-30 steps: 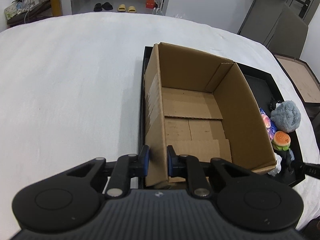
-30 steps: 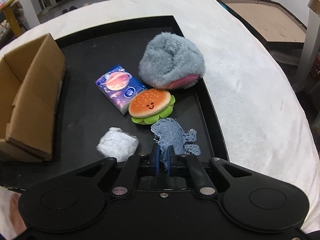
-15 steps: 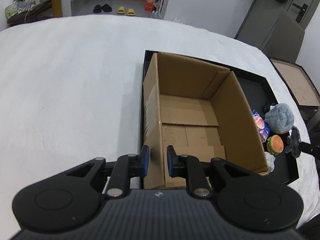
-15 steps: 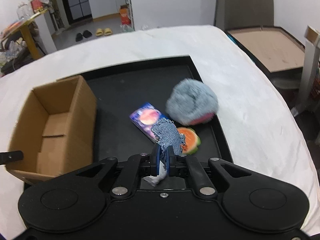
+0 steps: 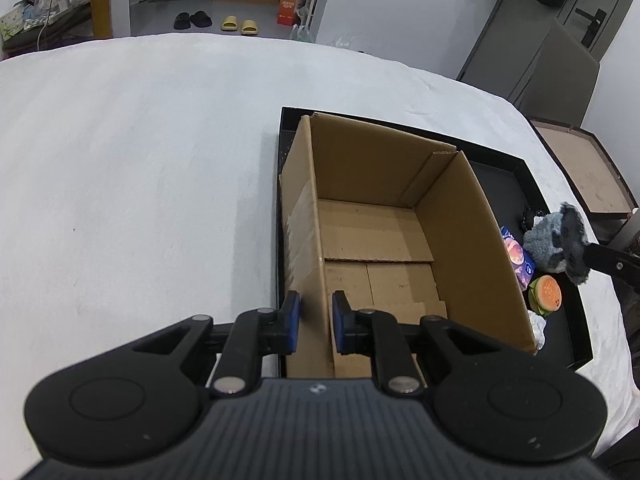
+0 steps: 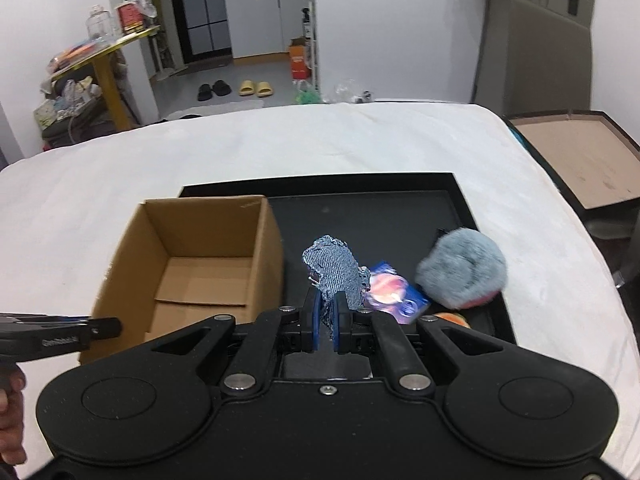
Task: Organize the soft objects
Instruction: 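Lift the octopus plush with the right gripper and carry it into the cardboard box, then open the right gripper to drop the octopus plush in the box, then grasp the orange burger plush with the right gripper, then carry the burger plush over the box and open the right gripper, then move the right gripper back to the grey fluffy plush on the tray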
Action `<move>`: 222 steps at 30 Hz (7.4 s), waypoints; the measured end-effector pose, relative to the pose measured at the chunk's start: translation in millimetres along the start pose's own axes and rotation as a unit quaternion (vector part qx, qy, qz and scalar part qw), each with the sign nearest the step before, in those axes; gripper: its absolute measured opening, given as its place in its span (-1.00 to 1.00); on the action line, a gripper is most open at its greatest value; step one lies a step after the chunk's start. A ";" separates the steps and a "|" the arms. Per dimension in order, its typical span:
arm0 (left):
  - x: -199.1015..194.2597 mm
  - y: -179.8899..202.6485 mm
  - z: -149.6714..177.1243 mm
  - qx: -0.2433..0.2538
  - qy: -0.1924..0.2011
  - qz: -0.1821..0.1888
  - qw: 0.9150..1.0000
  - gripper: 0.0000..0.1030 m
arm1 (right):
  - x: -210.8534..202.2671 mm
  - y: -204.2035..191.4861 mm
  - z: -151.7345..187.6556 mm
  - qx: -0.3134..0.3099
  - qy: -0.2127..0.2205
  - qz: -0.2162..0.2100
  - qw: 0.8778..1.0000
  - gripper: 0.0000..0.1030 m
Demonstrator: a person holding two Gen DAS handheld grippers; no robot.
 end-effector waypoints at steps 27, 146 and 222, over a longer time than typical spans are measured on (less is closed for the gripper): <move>5.1 -24.4 -5.1 -0.045 -0.012 0.050 0.998 -0.72 | 46.4 -105.8 -46.7 -0.060 0.023 -0.072 0.995 -0.97; 3.3 -16.3 -0.8 -0.030 -0.010 0.004 0.999 -0.12 | 47.9 -31.2 -40.4 0.012 -0.011 -0.026 1.000 0.00; 13.2 27.7 -6.9 -0.008 -0.013 -0.046 0.999 0.37 | 52.0 27.4 1.0 0.057 -0.050 -0.024 0.997 0.78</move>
Point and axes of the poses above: each gripper's, at about its wrist camera, not at the fingertips, and x roughly the way its jaws point, y to its right, z to its underside, the point moved 5 cm from there along x, roughly the way its jaws point, and after that the axes turned 4 degrees about -y, right-handed, at the moved point
